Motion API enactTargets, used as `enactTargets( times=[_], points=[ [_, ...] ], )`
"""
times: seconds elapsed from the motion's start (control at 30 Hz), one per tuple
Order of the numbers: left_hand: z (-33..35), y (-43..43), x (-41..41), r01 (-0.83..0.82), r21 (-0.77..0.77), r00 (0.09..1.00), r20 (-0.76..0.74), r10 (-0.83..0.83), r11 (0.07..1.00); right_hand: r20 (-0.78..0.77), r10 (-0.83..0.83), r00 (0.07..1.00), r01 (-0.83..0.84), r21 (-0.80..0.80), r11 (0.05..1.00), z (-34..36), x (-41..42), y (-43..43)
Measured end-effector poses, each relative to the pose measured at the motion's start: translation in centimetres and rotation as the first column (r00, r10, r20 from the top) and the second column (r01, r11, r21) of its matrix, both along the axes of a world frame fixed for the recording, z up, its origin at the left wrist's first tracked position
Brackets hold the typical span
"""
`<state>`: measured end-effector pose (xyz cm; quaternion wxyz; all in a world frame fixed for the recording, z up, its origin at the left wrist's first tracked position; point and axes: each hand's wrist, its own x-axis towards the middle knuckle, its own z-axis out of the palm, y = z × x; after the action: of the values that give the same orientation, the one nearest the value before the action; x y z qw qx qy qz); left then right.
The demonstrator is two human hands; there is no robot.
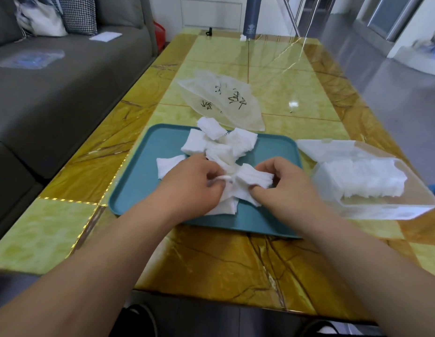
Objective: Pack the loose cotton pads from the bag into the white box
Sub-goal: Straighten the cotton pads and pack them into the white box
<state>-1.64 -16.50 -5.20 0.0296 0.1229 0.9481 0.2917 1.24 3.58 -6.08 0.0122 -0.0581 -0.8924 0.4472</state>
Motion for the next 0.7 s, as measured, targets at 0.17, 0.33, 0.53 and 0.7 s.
enactTargets(
  times=[0.17, 0.33, 0.53, 0.7],
  points=[
    [0.9, -0.9, 0.5, -0.138, -0.039, 0.988, -0.073, 0.135, 0.99, 0.023, -0.033, 0.999, 0.034, -0.056, 0.998, 0.1, 0.0, 0.2],
    [2.1, -1.6, 1.2, -0.154, 0.182, 0.952, -0.235, 0.195, 0.971, 0.006, -0.081, 0.997, 0.081, -0.135, 0.987, 0.5, 0.1, 0.6],
    [4.0, -0.4, 2.4, -0.161, 0.777, 0.978, 0.21, -0.01, 0.608, -0.029, -0.131, 0.991, 0.115, -0.319, 0.941, 1.6, 0.0, 0.8],
    [3.0, 1.0, 2.4, -0.166, 0.708, 0.954, 0.291, -0.07, 0.687, -0.001, -0.033, 0.999, 0.029, -0.466, 0.884, 2.7, 0.2, 0.8]
  ],
)
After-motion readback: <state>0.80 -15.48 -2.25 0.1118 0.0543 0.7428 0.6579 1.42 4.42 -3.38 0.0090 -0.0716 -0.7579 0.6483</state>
